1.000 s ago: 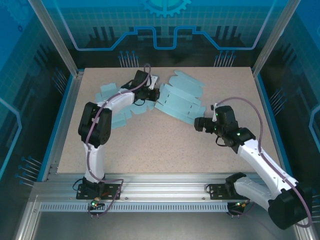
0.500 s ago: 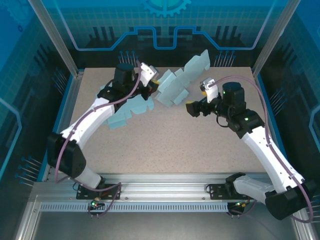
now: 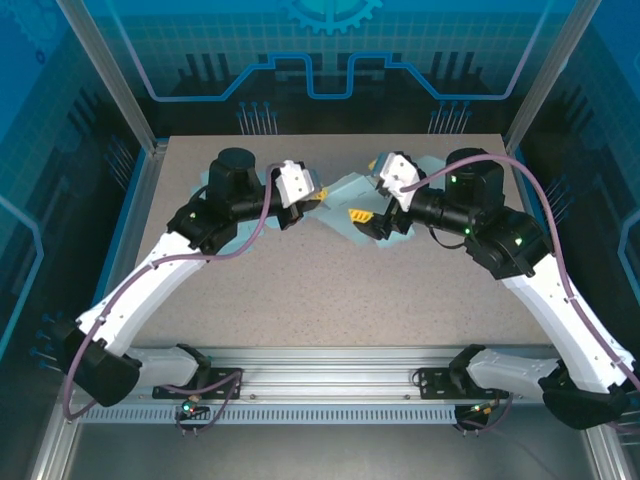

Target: Fold the paper box

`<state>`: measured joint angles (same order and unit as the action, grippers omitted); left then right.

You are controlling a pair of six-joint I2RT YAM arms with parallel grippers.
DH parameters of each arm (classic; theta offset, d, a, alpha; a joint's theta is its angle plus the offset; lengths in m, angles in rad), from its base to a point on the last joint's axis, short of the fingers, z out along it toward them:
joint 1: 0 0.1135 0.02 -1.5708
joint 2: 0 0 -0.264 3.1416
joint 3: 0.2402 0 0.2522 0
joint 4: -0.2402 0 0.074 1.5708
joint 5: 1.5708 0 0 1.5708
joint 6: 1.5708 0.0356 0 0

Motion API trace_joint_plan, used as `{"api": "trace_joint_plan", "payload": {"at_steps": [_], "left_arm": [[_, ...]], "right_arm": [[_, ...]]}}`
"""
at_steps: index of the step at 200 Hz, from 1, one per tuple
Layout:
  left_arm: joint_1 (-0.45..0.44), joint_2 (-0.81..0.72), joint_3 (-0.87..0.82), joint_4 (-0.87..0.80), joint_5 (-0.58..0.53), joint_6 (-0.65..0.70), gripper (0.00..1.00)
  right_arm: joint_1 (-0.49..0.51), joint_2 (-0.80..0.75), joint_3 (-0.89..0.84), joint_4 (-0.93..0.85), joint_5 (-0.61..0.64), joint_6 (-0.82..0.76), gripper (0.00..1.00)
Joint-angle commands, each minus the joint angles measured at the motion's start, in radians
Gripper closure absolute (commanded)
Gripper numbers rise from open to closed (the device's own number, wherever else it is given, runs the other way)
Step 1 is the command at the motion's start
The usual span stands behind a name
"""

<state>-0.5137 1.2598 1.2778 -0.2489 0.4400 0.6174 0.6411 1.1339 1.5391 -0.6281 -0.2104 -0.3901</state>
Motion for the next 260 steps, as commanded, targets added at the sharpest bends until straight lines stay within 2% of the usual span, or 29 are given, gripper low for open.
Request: {"api": "trace_joint_plan", "payload": {"at_steps": [1,29,58,113,151,183,190,204,215,228,239,251,260], "left_arm": [[-0.018,-0.046,-0.023,-0.028,0.028,0.068,1.00],[-0.040,-0.063,-0.034,-0.056,0.027,0.100,1.00],[-0.067,-0.087,-0.058,-0.068,0.034,0.126,1.00],[-0.074,-0.136,-0.091,-0.062,0.043,0.136,1.00],[-0.080,-0.154,-0.095,-0.065,0.061,0.135,1.00],[-0.082,-0.158,-0.104,-0.052,0.042,0.127,1.00],[-0.082,-0.158,-0.107,-0.044,0.034,0.119,1.00],[-0.081,-0.162,-0.116,-0.025,0.019,0.097,0.80],[-0.080,-0.174,-0.129,-0.001,0.008,0.074,0.53],[-0.075,-0.199,-0.156,0.041,-0.009,0.041,0.36],[-0.062,-0.229,-0.193,0.091,-0.011,0.002,0.10],[-0.030,-0.273,-0.251,0.158,0.006,-0.054,0.01],[0.001,-0.306,-0.300,0.214,0.024,-0.108,0.01]], "right_arm": [[0.051,0.050,0.102,-0.143,0.068,-0.126,0.14],[0.117,0.128,0.200,-0.253,0.134,-0.188,0.15],[0.168,0.189,0.244,-0.307,0.229,-0.231,0.28],[0.169,0.180,0.213,-0.336,0.198,-0.247,0.42],[0.168,0.194,0.183,-0.320,0.218,-0.247,0.61],[0.167,0.194,0.179,-0.311,0.207,-0.245,1.00],[0.166,0.185,0.167,-0.299,0.201,-0.246,1.00],[0.161,0.157,0.140,-0.273,0.185,-0.242,1.00],[0.147,0.131,0.108,-0.244,0.166,-0.234,1.00],[0.119,0.095,0.067,-0.204,0.133,-0.218,1.00],[0.086,0.059,0.020,-0.153,0.095,-0.193,1.00],[0.044,0.013,-0.038,-0.086,0.047,-0.156,1.00],[0.015,-0.023,-0.084,-0.034,0.006,-0.123,1.00]]}}
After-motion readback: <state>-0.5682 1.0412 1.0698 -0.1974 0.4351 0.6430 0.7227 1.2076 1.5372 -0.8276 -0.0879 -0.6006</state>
